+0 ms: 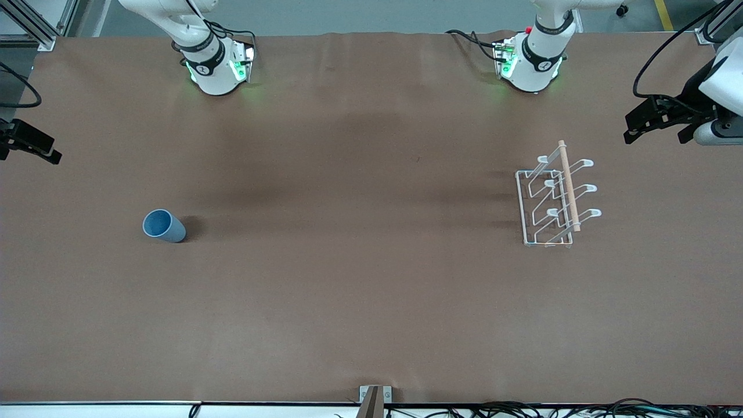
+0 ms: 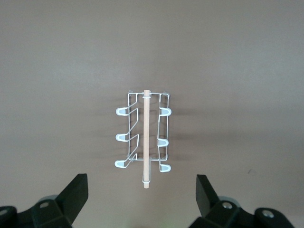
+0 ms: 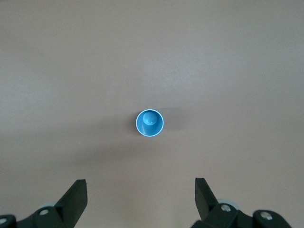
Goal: Hang cup on cup holder
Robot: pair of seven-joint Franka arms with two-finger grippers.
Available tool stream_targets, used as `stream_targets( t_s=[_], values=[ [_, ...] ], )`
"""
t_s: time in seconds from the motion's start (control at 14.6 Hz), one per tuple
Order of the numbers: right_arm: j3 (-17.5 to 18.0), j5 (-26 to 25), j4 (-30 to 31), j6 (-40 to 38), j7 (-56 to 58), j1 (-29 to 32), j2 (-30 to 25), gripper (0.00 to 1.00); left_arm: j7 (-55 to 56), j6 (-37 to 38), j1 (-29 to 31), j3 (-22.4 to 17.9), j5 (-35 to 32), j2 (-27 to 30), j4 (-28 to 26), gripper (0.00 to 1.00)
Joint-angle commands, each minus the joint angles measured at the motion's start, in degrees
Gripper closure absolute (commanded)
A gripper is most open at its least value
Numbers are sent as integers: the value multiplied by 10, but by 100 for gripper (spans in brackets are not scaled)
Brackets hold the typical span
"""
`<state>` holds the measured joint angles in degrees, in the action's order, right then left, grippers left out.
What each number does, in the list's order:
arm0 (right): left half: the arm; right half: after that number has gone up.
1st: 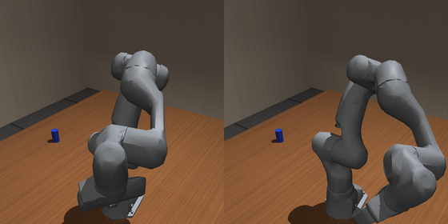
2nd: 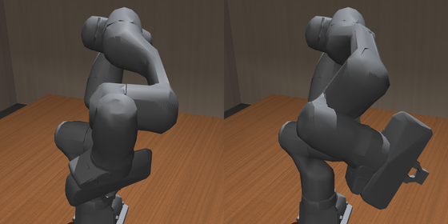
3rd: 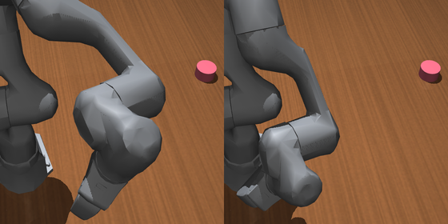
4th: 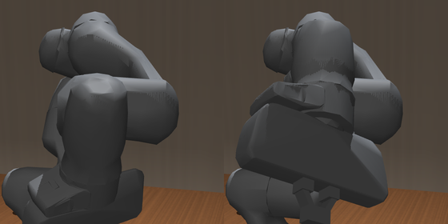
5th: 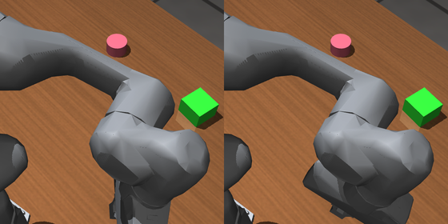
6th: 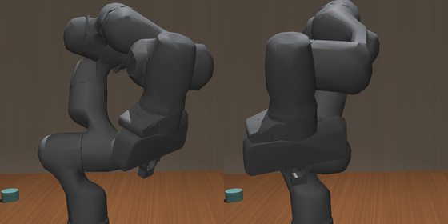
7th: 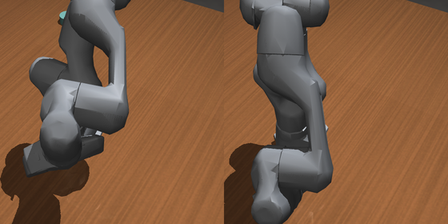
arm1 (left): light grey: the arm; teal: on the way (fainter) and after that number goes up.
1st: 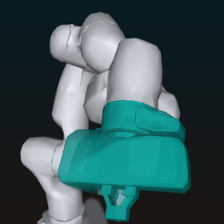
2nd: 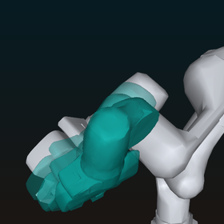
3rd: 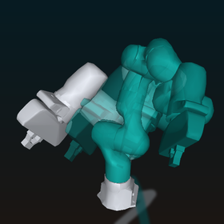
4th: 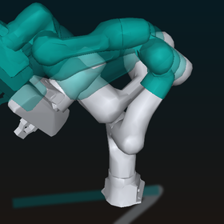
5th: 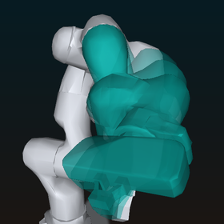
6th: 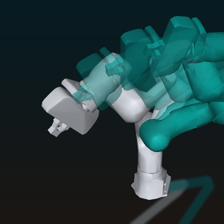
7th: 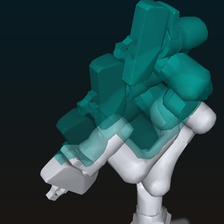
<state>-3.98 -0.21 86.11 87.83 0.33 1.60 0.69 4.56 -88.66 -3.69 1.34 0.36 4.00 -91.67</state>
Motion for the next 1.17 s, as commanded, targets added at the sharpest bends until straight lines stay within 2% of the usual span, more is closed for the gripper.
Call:
stream_targets(
  t_s=[0.0, 0.62, 0.89, 1.1],
  values=[
    [2, 2, -2, -5, 9, 2, -2, 0, 2, 9, 0, 2, -12, 1, 6, 0],
    [1, 2, 3, -9, 13, 5, 0, 0, 3, 9, -1, 2, -12, 0, 8, 0],
    [0, 4, 39, 16, 22, 8, 19, 0, 3, 7, -1, 2, -11, 0, 9, 0],
    [-1, 6, 98, 86, 34, 9, 35, 0, 3, 7, -1, 2, -12, -1, 8, 0]
  ],
)
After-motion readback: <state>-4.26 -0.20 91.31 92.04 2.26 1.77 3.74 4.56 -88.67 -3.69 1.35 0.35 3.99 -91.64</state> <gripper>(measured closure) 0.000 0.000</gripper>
